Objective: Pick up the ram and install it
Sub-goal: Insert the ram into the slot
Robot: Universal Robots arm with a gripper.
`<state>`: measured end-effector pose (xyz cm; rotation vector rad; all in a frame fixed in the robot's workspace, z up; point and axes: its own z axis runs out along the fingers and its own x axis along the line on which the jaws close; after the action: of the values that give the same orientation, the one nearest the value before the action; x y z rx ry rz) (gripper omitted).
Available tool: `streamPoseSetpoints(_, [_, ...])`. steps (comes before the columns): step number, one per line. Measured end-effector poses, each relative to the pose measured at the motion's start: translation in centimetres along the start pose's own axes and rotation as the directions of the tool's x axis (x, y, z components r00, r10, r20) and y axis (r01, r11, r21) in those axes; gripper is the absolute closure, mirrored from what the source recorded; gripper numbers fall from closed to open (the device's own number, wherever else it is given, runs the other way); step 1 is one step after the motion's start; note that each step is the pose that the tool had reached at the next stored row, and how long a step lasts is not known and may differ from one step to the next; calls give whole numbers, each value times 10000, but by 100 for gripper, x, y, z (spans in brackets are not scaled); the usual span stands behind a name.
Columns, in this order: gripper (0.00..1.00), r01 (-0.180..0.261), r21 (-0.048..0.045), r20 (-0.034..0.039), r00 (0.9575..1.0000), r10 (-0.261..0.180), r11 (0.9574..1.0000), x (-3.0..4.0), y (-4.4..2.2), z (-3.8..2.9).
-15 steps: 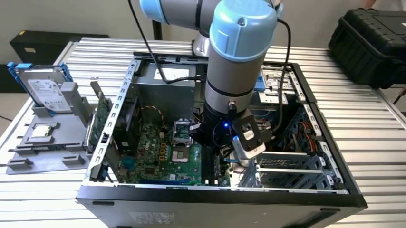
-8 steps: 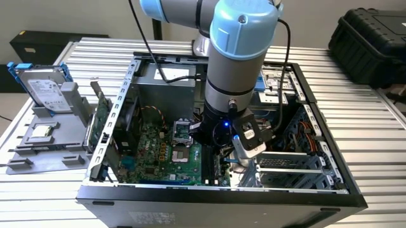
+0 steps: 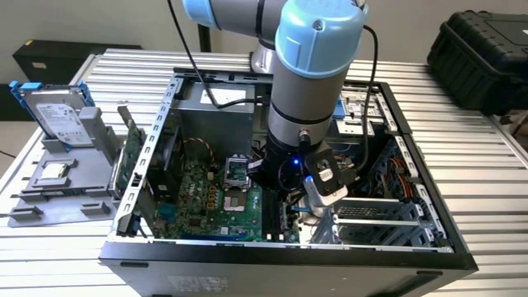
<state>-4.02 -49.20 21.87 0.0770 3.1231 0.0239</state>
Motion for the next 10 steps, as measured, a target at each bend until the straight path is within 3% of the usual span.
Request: streamPoseSetpoints(10, [100,-14,-11,2,10000,14,10000,0,-1,32])
